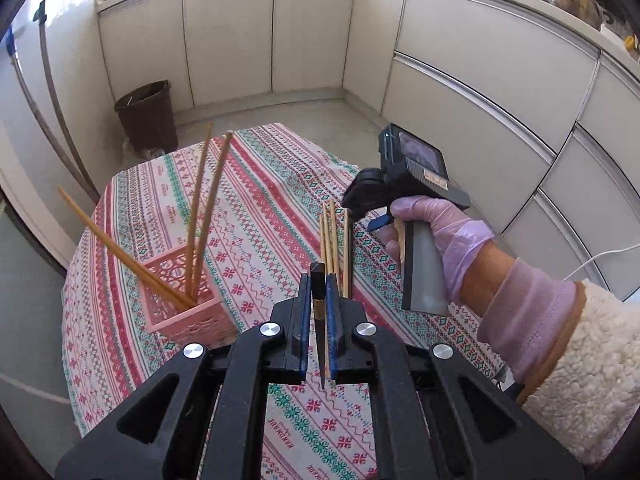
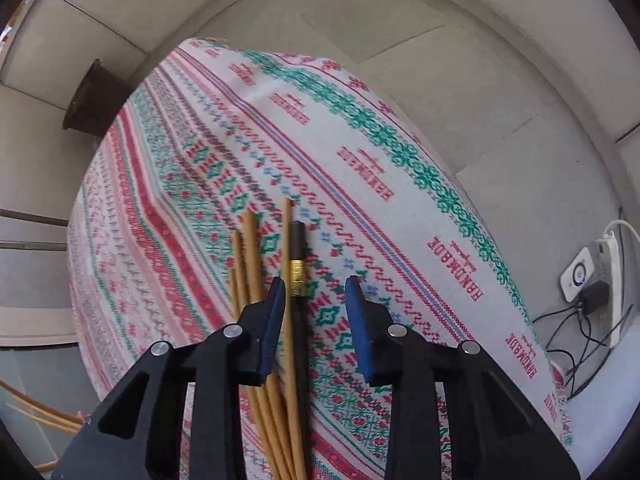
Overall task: Organize utensils
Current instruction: 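Carry the held chopsticks upright toward the pink holder with both tools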
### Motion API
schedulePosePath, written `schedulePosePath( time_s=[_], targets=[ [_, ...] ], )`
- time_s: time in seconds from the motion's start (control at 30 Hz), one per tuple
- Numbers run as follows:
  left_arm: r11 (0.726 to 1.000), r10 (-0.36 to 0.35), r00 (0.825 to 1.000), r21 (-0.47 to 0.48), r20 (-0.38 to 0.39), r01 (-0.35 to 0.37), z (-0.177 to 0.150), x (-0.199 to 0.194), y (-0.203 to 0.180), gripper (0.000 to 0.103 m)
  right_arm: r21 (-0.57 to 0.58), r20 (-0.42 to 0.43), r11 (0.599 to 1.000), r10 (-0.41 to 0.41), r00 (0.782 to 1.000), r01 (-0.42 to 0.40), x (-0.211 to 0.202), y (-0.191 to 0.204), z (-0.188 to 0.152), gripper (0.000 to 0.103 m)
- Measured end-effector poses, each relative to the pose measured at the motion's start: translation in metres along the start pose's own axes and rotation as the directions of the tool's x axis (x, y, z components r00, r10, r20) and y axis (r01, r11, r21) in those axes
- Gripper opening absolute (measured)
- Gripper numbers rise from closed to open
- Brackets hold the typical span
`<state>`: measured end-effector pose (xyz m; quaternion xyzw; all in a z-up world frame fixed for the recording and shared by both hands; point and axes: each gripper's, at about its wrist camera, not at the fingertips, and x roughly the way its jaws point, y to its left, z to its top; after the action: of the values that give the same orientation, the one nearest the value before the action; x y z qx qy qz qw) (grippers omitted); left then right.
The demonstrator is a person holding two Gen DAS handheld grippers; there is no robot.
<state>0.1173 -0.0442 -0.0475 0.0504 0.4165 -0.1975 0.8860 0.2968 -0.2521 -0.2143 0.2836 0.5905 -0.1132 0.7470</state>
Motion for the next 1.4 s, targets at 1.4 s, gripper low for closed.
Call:
schedulePosePath(
  time_s=[1.4],
  targets=[
    [0.968,0.137,0.909,-0.246,0.395,-0.039,0.049,-0.171,0.085,0.006,-0.489,0.449,0.812,0.546,0.707,-0.317,-0.303,0.050,-0.093,0.007]
  ],
)
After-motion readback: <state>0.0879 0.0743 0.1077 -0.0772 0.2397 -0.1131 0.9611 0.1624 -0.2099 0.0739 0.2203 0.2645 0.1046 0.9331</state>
